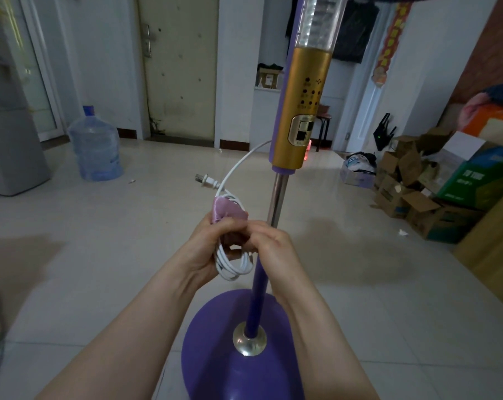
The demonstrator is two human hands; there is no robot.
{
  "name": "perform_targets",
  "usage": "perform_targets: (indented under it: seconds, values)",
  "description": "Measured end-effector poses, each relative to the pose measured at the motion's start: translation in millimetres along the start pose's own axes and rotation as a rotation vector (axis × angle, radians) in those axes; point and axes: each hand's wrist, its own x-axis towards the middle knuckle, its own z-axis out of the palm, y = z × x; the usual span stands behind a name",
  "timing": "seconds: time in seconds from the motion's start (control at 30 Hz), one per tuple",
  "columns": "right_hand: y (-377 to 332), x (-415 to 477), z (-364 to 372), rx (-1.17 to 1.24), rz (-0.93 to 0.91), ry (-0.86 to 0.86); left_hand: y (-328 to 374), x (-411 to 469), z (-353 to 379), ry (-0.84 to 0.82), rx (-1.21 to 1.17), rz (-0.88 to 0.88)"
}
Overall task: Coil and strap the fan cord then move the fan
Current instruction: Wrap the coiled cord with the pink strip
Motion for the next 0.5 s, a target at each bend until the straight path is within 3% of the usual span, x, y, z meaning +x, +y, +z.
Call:
perform_targets:
  seconds: [0.13, 0.23, 0.33, 0.5]
  values:
    - [9.0, 4.0, -8.4, 0.047, 0.046, 0.210, -0.3, 2.3, -1.8, 0.026, -0.190, -0.053]
    - [18.6, 2.1, -3.2, 0.245, 0.208, 0.097, -1.4, -0.3, -7.0, 0.027, 0.106, -0.004]
    - [21.8, 0.4, -1.8, 0.391, 0.263, 0.125, -10.0, -5.3, -14.3, 0.153, 0.394, 0.018]
    - [26.4, 2.0, 3.6, 0.425, 0.268, 0.171, -15.9, -5.1, -17.0, 0.316, 0.281, 0.065]
